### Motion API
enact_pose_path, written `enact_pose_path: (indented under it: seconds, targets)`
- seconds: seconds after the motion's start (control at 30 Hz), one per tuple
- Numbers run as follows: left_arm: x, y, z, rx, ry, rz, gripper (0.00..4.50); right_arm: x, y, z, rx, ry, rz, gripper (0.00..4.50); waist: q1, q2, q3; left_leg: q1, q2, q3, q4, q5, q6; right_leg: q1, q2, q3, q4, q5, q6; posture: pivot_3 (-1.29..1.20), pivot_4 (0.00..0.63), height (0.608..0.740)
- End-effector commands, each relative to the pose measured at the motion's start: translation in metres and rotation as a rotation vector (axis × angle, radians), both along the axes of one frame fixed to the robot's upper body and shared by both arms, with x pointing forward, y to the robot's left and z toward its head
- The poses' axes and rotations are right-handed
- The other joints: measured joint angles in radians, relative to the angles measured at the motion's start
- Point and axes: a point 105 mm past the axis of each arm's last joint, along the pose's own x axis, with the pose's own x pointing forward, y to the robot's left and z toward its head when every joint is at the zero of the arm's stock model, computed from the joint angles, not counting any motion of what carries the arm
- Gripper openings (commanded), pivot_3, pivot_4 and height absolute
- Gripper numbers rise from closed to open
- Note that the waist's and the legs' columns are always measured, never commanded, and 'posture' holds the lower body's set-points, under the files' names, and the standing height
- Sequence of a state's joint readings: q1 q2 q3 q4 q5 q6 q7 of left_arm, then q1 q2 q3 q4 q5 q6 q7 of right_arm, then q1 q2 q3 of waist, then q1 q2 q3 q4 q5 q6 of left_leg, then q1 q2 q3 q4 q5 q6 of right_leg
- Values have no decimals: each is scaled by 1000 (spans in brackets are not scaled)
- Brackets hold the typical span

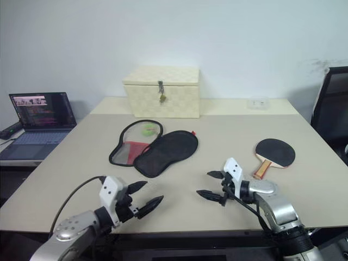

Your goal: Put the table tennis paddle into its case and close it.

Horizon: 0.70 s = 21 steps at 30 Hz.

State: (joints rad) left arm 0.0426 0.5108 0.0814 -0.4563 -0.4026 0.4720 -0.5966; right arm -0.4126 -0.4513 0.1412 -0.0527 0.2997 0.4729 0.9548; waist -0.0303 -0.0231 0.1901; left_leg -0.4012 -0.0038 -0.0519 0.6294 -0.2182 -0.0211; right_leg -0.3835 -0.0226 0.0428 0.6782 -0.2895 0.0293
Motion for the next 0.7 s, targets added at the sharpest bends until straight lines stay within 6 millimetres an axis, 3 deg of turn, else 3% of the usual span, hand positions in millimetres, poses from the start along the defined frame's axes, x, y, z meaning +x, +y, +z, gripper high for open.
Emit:
enact_pose_path:
  seconds: [0.03,0.23,0.4,0.53,0.7]
  targets:
    - [7,1,7,7,-54,7,4500,-1,2,15,12,-50,8,4476,0,0,0,0,0,0,0,0,0,0,0,0,0,0,0,0,150,740]
    - [21,10,14,-9,-77,-3,4500,3,6,31,72,-60,-32,4476,0,0,0,0,0,0,0,0,0,0,0,0,0,0,0,0,150,740]
    - [32,34,29,15,-105,3,4500,9,21,45,146,-27,-80,4476,-3,0,0,0,1,0,0,0,0,-1,1,0,0,0,0,0,150,740]
    - [39,51,41,48,-122,15,4500,26,36,48,163,0,-158,4476,-2,0,0,0,1,0,0,0,0,-1,1,-1,1,0,-1,0,150,740]
    - [40,51,25,124,-36,-85,4500,23,50,62,192,-2,-113,4476,-1,0,0,-1,-1,1,-1,0,0,-2,0,-1,0,0,-1,0,150,740]
